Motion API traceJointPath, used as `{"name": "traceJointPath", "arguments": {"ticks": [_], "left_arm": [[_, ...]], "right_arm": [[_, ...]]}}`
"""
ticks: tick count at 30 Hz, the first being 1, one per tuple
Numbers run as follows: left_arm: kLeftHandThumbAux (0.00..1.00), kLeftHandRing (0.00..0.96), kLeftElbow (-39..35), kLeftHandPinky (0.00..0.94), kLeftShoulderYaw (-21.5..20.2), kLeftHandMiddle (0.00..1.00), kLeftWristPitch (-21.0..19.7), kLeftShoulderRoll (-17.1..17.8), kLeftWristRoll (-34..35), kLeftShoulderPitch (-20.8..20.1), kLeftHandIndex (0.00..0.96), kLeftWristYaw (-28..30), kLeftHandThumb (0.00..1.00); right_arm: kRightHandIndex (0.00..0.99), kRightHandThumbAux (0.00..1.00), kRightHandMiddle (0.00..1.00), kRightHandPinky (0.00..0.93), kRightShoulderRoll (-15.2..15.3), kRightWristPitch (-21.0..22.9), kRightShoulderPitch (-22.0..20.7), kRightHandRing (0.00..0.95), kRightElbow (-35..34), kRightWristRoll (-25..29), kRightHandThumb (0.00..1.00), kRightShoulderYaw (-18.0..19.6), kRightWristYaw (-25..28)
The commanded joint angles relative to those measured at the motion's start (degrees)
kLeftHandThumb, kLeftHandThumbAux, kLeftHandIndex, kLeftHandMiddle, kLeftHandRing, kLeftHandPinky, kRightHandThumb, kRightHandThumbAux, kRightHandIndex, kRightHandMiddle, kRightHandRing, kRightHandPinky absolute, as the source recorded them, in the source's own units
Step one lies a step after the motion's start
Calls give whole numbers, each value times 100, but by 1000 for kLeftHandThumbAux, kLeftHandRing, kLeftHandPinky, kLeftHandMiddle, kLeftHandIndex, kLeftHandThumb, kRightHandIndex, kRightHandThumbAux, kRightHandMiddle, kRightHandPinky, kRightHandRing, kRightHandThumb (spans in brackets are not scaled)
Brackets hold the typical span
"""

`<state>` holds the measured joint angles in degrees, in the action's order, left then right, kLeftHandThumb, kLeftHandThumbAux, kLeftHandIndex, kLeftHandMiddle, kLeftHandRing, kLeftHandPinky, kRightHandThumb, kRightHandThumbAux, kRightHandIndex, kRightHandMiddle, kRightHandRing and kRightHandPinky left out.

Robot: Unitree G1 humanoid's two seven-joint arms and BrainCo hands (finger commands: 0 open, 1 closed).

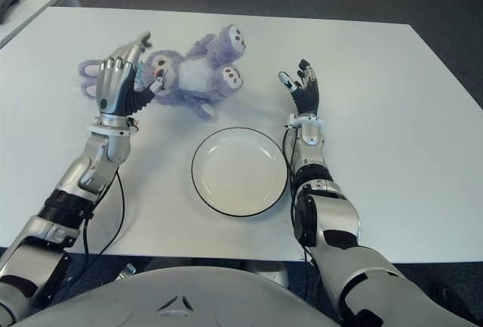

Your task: Put the doll into the plate.

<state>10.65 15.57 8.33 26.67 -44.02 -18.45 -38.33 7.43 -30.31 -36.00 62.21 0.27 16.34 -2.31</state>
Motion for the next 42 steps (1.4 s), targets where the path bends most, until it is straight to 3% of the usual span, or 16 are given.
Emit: {"name": "traceJointPath", "arguments": {"ticks": [1, 10, 15, 25, 36, 42], "left_arm": [[294, 122, 957, 105, -23, 115, 291, 15, -298, -803, 0, -552, 426], [255, 59, 1491, 8, 96, 58, 378, 26, -334, -1141, 0, -685, 361], [246, 45, 1766, 0, 178, 46, 417, -11, -387, -1341, 0, -770, 357], [239, 38, 3417, 0, 612, 35, 445, -294, -505, -2600, 0, -543, 313], [219, 0, 4533, 0, 1020, 0, 601, -344, -507, -3314, 0, -76, 279], [203, 0, 5533, 0, 1236, 0, 736, -466, -431, -3841, 0, 535, 270]], "right_arm": [[77, 589, 80, 0, -596, 170, 2068, 35, 1274, 71, 0, 49, -70], [71, 590, 81, 0, -596, 128, 2082, 39, 1268, 49, 0, 24, -77], [71, 592, 81, 0, -587, 129, 2075, 39, 1268, 56, 0, 27, -62], [68, 604, 76, 8, -604, 181, 2048, 35, 1268, 75, 0, 44, -104], [72, 613, 83, 4, -588, 196, 2035, 44, 1277, 40, 0, 10, -169], [68, 616, 80, 0, -585, 186, 2040, 42, 1282, 51, 0, 17, -151]]}}
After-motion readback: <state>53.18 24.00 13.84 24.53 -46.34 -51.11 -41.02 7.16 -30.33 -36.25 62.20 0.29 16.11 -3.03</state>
